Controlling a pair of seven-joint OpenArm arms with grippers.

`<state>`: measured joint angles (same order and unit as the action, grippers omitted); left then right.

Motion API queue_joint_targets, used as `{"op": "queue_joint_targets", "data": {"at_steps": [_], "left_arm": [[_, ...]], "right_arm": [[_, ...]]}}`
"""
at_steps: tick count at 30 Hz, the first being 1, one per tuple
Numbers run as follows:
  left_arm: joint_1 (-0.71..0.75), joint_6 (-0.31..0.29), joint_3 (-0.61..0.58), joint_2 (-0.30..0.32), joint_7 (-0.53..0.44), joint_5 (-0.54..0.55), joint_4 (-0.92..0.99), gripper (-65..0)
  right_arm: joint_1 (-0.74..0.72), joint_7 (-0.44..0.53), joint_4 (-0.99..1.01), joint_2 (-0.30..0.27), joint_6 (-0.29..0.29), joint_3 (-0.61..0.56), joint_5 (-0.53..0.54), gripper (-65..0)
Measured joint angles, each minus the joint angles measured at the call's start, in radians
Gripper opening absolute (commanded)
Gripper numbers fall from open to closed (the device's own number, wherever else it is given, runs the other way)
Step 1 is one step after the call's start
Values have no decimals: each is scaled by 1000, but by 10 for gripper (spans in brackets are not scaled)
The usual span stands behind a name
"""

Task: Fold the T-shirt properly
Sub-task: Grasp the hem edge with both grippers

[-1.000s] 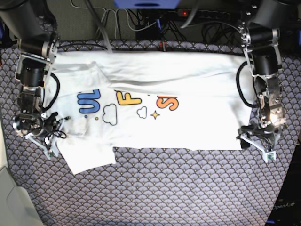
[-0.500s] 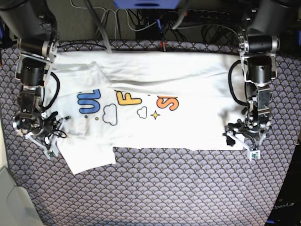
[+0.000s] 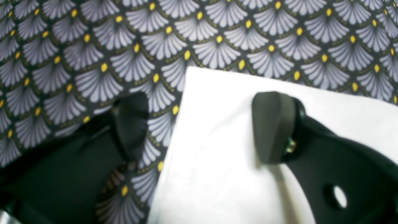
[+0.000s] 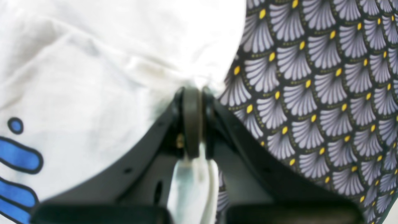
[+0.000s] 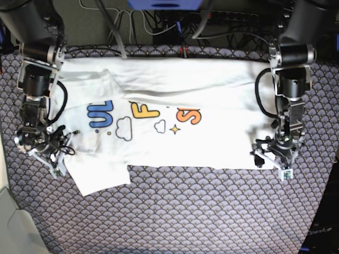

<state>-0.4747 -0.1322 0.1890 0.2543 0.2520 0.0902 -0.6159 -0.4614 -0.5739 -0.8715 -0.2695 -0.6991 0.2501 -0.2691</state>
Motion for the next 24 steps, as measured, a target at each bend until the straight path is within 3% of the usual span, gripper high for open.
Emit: {"op": "queue_joint_targets", "data": {"at_steps": [2, 10, 18, 24], "left_arm": [[3, -1, 0, -1, -11, 0, 1, -235], [6, -11, 0, -4, -19, -3, 1, -634], [9, -10, 0, -5, -17, -3, -6, -637], [46, 2, 0, -5, 144, -14, -146, -637]], "right_arm": [[0, 1, 0, 0, 0, 0, 0, -650], [0, 0, 0, 0, 0, 0, 0, -650], [0, 0, -4, 0, 0, 0, 0, -650], [3, 2, -5, -2, 0, 0, 0, -650]]}}
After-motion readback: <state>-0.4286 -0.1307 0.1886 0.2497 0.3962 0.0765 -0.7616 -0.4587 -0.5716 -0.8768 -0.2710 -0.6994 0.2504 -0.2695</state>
